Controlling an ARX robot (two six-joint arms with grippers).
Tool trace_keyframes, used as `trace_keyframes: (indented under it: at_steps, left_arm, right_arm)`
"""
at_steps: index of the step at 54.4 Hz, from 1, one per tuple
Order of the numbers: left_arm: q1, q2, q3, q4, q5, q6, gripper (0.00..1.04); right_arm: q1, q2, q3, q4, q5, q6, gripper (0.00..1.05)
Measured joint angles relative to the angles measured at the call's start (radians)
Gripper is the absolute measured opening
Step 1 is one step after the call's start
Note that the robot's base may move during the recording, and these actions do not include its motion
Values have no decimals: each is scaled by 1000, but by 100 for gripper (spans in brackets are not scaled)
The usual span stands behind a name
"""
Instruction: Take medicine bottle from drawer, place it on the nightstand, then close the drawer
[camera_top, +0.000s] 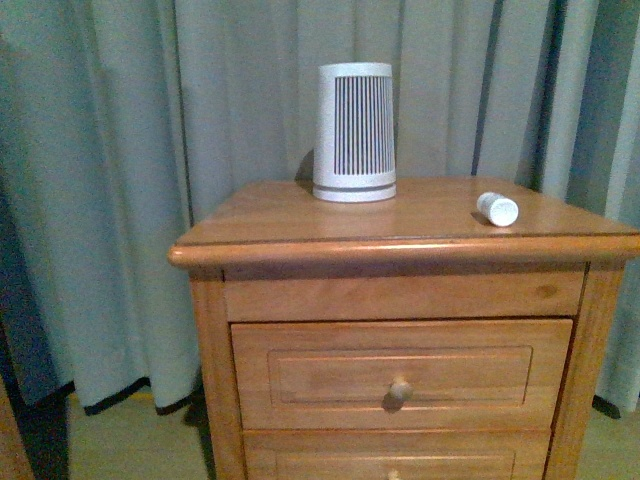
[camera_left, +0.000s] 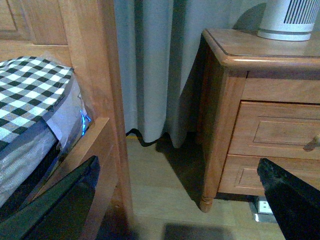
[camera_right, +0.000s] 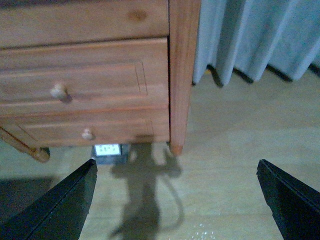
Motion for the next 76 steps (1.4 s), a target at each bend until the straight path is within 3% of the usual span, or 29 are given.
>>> trace_keyframes:
  at_steps: [7, 17, 23, 41, 48, 72, 76]
  left_arm:
    - [0, 0, 0, 0, 0, 0, 98]
    - [0, 0, 0, 0, 0, 0, 98]
    - [0, 0, 0, 0, 0, 0, 98]
    - [0, 0, 0, 0, 0, 0, 98]
    - [0, 0, 0, 0, 0, 0, 98]
    - [0, 0, 0, 0, 0, 0, 98]
    - [0, 0, 0, 0, 0, 0, 98]
  right_arm:
    - [10, -339, -63, -143, 11, -32, 98]
    - [112, -768, -127, -351, 144, -33, 98]
    - [180, -871, -175, -325, 224, -45, 98]
    - [168, -908, -239, -319, 230, -49, 98]
    - [52, -936, -253, -298, -9, -61, 77]
    - [37, -998, -323, -288, -35, -68, 3]
    - [37, -1001, -323, -287, -33, -70, 3]
